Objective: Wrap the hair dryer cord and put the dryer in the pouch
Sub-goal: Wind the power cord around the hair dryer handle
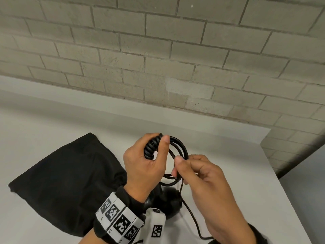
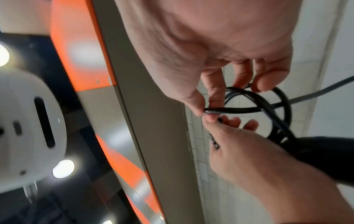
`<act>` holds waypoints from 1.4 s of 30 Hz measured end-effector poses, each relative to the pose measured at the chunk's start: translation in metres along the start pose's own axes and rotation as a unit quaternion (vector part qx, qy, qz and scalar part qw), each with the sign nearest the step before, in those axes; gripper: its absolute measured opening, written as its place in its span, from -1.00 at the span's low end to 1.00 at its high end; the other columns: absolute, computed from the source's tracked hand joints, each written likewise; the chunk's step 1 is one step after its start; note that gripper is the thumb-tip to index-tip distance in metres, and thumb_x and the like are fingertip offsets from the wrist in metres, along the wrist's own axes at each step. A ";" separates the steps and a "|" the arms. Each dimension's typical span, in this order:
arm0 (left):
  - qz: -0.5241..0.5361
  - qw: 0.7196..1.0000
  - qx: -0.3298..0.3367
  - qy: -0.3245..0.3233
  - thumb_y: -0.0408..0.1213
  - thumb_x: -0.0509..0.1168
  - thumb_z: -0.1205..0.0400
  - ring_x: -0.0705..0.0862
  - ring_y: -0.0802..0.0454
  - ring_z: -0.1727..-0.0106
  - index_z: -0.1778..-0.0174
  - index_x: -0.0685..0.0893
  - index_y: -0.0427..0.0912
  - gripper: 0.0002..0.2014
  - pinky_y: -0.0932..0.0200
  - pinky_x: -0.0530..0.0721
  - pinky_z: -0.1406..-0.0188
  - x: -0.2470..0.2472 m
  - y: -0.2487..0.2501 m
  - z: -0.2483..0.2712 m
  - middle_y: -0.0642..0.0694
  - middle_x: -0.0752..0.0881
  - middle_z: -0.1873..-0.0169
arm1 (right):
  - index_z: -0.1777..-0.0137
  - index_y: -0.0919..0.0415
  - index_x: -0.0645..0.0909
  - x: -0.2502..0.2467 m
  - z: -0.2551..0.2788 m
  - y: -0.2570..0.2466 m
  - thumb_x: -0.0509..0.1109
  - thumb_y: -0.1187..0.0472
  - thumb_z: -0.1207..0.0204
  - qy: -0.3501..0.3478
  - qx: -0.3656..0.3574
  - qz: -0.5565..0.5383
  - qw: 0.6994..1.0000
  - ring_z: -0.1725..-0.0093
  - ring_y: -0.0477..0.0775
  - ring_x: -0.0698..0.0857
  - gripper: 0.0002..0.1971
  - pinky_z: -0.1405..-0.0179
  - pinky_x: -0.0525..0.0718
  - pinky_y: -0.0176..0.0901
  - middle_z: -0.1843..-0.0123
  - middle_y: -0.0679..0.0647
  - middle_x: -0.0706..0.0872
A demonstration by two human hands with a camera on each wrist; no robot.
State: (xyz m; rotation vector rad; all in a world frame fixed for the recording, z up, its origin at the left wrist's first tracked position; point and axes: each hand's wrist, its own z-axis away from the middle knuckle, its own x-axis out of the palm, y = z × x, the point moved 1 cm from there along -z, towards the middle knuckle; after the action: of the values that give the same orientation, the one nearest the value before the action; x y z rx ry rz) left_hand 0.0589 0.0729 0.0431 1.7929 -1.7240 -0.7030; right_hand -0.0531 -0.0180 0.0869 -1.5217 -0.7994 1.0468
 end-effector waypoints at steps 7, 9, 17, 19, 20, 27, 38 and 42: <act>-0.016 0.999 0.032 0.024 0.04 0.31 -0.68 0.72 0.12 0.38 0.19 0.77 -0.22 -0.62 0.01 0.70 0.42 0.006 -0.003 -0.001 0.05 0.74 0.39 | 0.17 -0.16 0.71 -0.005 0.019 0.010 0.56 0.10 -0.49 0.050 -0.090 0.136 0.985 0.00 -0.19 0.64 -0.89 0.06 0.60 -0.38 0.06 -0.23 0.68; -0.029 0.999 0.039 0.023 0.04 0.31 -0.68 0.71 0.13 0.38 0.20 0.77 -0.23 -0.61 0.01 0.70 0.42 0.006 -0.004 -0.002 0.04 0.74 0.38 | 0.17 -0.08 0.71 -0.005 0.019 0.013 0.47 0.12 -0.57 0.010 -0.068 0.081 0.994 0.08 -0.19 0.72 -0.90 0.01 0.66 -0.33 0.13 -0.17 0.78; -0.037 0.999 0.025 0.018 -0.03 0.35 -0.65 0.69 0.18 0.40 0.22 0.77 -0.19 -0.70 0.05 0.68 0.42 0.008 -0.009 -0.006 0.07 0.72 0.42 | 0.36 0.06 0.65 -0.025 0.022 0.010 0.55 0.01 -0.32 -0.115 -0.028 -0.060 0.991 0.37 -0.11 0.64 -0.81 0.12 0.56 -0.35 0.42 -0.02 0.70; -0.026 1.000 0.010 0.012 -0.03 0.35 -0.64 0.69 0.16 0.41 0.22 0.77 -0.17 -0.71 0.03 0.68 0.42 0.008 -0.010 -0.008 0.07 0.72 0.42 | 0.19 -0.09 0.62 -0.026 0.029 0.021 0.63 0.22 -0.32 -0.133 -0.060 0.004 0.989 -0.22 -0.19 0.71 -0.75 -0.37 0.49 -0.17 -0.02 -0.12 0.84; -0.017 1.000 0.003 0.005 -0.02 0.36 -0.64 0.69 0.14 0.41 0.22 0.77 -0.16 -0.72 0.01 0.68 0.42 0.008 -0.010 -0.009 0.07 0.72 0.42 | 0.13 -0.16 0.60 -0.024 0.031 0.027 0.63 0.29 -0.33 -0.149 -0.067 0.013 0.987 -0.43 -0.20 0.58 -0.65 -0.52 0.37 -0.07 -0.19 -0.17 0.79; -0.006 0.999 -0.013 -0.033 0.01 0.38 -0.60 0.72 0.11 0.41 0.26 0.78 -0.14 -0.71 -0.02 0.70 0.41 0.007 -0.010 -0.009 0.08 0.75 0.43 | 0.13 0.07 0.70 -0.039 0.046 0.062 0.81 0.16 -0.10 -0.114 -0.019 -0.107 0.988 0.22 0.29 0.80 -0.60 0.03 0.74 -0.15 0.47 0.24 0.69; 0.003 0.999 -0.027 -0.035 0.01 0.37 -0.60 0.66 0.18 0.44 0.26 0.76 -0.10 -0.74 0.17 0.65 0.42 0.009 -0.010 -0.010 0.10 0.71 0.45 | 0.02 0.40 0.64 -0.075 0.060 0.114 0.55 0.48 -0.44 -0.161 -0.088 -0.237 0.954 -0.31 0.36 0.67 -0.82 -0.23 0.68 -0.13 0.08 0.48 0.76; 0.008 0.999 -0.039 -0.034 -0.01 0.37 -0.60 0.65 0.19 0.46 0.27 0.74 -0.05 -0.77 0.31 0.60 0.41 0.008 -0.012 -0.012 0.09 0.70 0.48 | -0.36 0.69 0.37 -0.092 0.072 0.135 -0.16 0.67 -0.67 -0.006 0.015 -0.310 0.951 -0.26 0.44 0.68 -0.62 -0.46 0.52 0.06 -0.17 0.54 0.68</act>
State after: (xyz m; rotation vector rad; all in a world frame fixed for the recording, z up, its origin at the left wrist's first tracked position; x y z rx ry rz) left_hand 0.0762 0.0654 0.0438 1.7184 -1.7291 -0.8225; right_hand -0.1608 -0.0999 -0.0300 -1.1184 -1.1661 0.5913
